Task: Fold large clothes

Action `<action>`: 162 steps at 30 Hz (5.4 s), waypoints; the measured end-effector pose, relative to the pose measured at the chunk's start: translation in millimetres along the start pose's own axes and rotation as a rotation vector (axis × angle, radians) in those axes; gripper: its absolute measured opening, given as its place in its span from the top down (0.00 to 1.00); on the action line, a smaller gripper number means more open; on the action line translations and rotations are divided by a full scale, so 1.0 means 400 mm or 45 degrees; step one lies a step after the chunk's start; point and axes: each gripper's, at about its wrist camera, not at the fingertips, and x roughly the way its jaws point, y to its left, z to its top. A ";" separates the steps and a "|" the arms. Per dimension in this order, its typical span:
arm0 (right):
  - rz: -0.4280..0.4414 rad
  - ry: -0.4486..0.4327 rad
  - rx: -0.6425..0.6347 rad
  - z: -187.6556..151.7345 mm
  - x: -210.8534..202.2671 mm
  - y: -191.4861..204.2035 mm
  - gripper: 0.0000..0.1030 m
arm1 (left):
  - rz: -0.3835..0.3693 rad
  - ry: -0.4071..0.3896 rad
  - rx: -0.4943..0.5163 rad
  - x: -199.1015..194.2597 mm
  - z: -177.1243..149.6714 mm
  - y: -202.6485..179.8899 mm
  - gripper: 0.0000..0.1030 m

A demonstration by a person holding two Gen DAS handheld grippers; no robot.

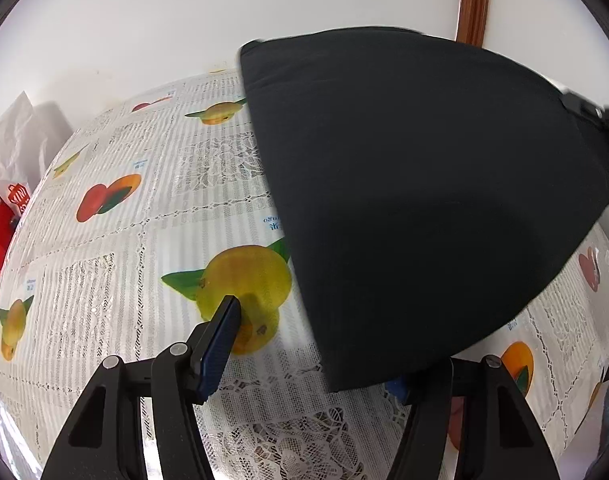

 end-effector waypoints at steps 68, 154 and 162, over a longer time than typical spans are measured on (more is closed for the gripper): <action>-0.110 0.251 -0.259 -0.087 0.006 0.206 0.70 | -0.094 -0.017 -0.169 -0.230 -0.086 0.219 0.79; -0.213 0.327 -0.136 0.047 0.311 0.197 0.99 | -0.071 -0.036 -0.133 -0.036 0.209 0.262 0.57; -0.236 0.290 -0.206 0.026 0.198 0.220 0.94 | -0.084 -0.035 -0.144 -0.069 0.175 0.248 0.57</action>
